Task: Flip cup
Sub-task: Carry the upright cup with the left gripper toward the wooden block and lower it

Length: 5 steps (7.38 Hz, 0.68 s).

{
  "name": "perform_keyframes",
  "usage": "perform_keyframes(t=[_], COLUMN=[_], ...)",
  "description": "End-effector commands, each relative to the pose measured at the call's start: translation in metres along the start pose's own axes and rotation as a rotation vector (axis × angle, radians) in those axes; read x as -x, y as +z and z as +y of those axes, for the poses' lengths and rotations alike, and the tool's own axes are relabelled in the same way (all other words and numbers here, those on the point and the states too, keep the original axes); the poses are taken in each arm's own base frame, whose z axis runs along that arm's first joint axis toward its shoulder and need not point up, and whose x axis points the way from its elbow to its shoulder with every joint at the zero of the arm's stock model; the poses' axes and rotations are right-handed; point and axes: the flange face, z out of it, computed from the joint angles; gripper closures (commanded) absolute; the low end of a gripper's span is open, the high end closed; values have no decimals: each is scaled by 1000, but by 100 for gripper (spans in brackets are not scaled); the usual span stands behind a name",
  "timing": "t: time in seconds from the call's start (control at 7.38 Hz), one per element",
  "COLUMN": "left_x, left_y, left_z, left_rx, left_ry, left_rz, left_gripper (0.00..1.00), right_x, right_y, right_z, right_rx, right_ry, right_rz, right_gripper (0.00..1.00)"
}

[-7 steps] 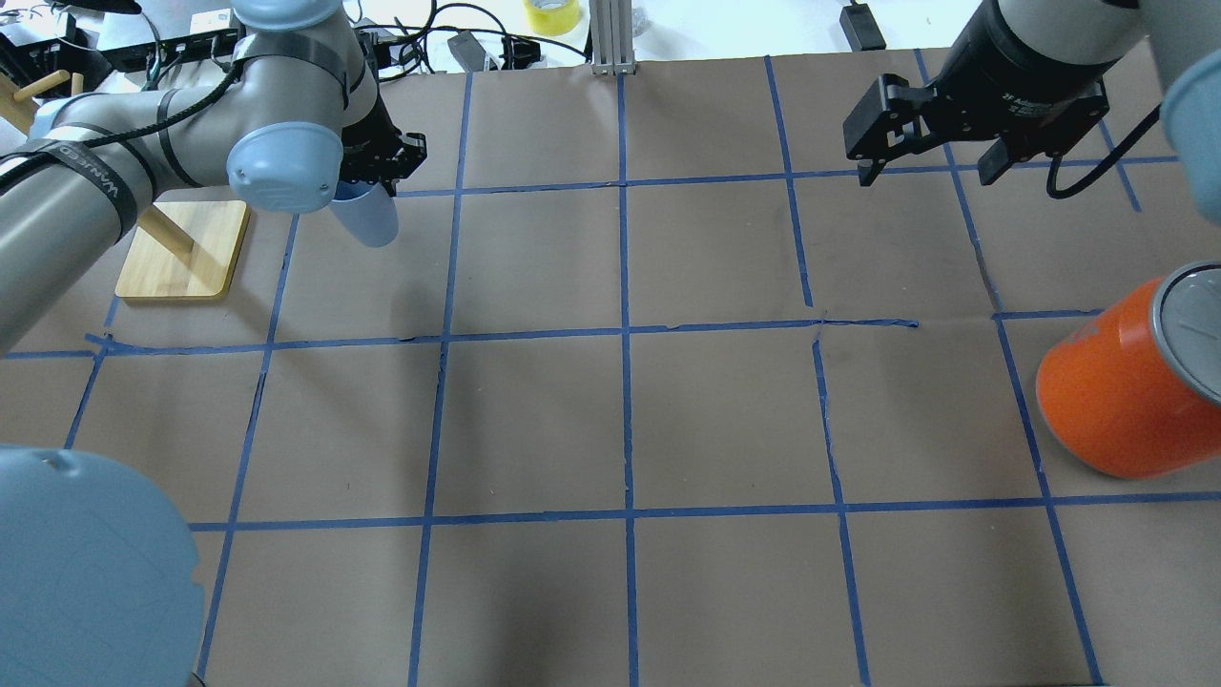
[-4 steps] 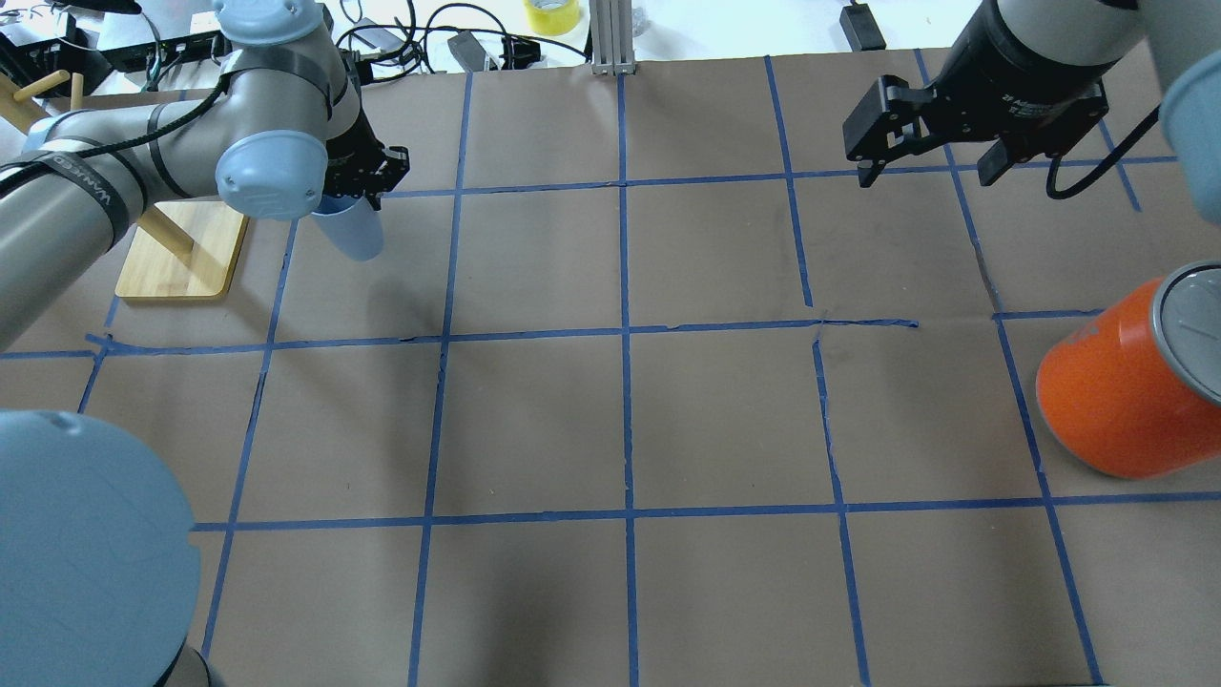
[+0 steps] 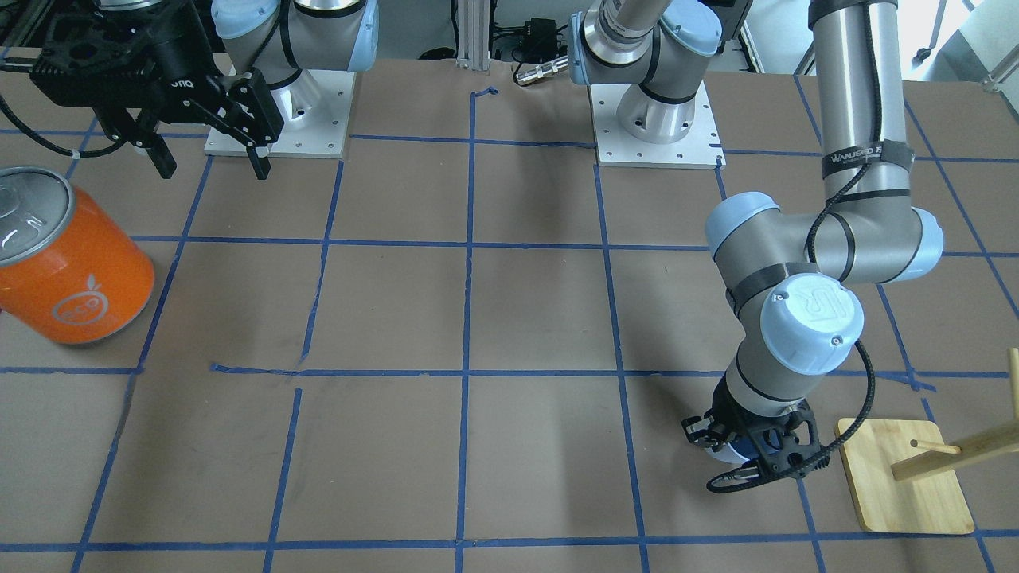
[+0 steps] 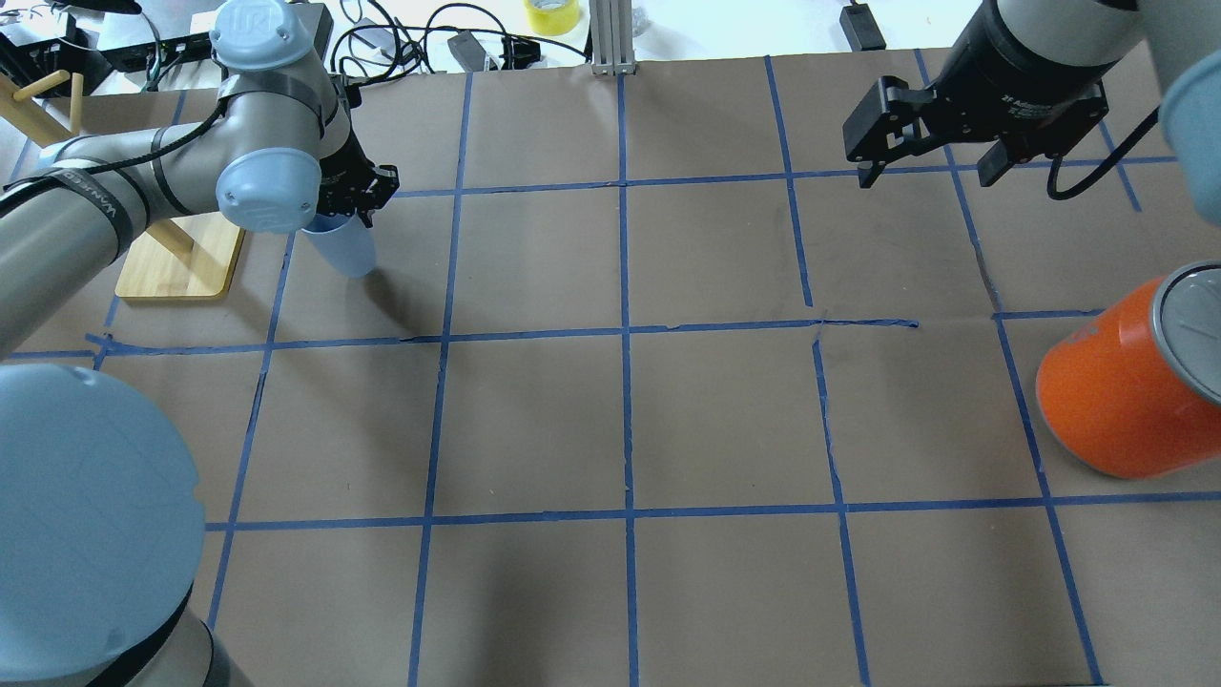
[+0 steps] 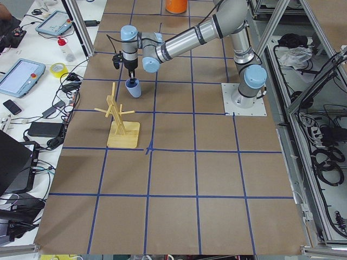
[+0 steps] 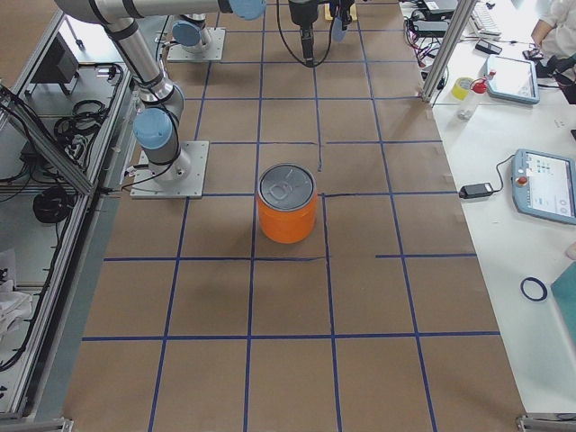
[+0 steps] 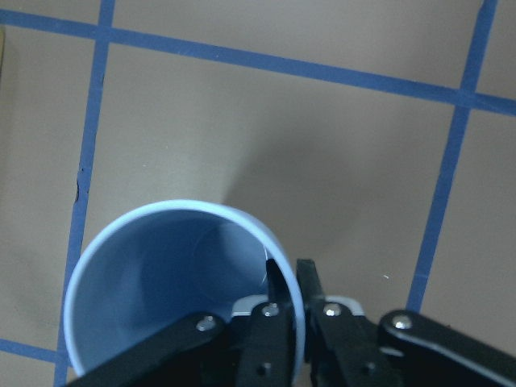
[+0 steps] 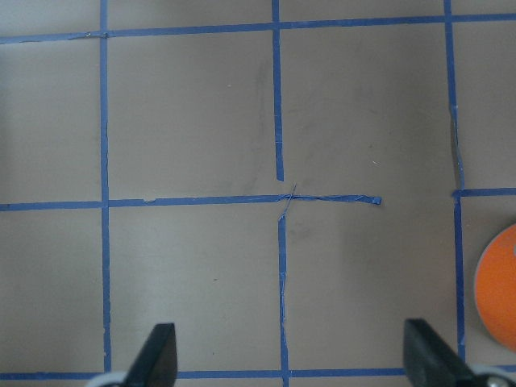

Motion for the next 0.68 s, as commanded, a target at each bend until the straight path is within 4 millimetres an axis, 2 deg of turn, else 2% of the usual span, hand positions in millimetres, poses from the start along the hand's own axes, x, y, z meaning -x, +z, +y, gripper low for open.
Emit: perform_keyframes(t=[0.0, 0.14, 0.41, 0.54], left_x=[0, 1, -1, 1], left_y=[2, -7, -32, -59], left_z=[0, 1, 10, 16], left_rx=[7, 1, 28, 33], left_ry=[4, 1, 11, 13], left_rz=[4, 0, -8, -10], left_gripper=[66, 1, 0, 0], right_x=[0, 0, 0, 0], right_y=[0, 0, 0, 0], right_z=[0, 0, 0, 0], right_rx=[0, 0, 0, 0], right_ry=[0, 0, 0, 0], right_rz=[1, 1, 1, 1], right_gripper=[0, 0, 0, 0])
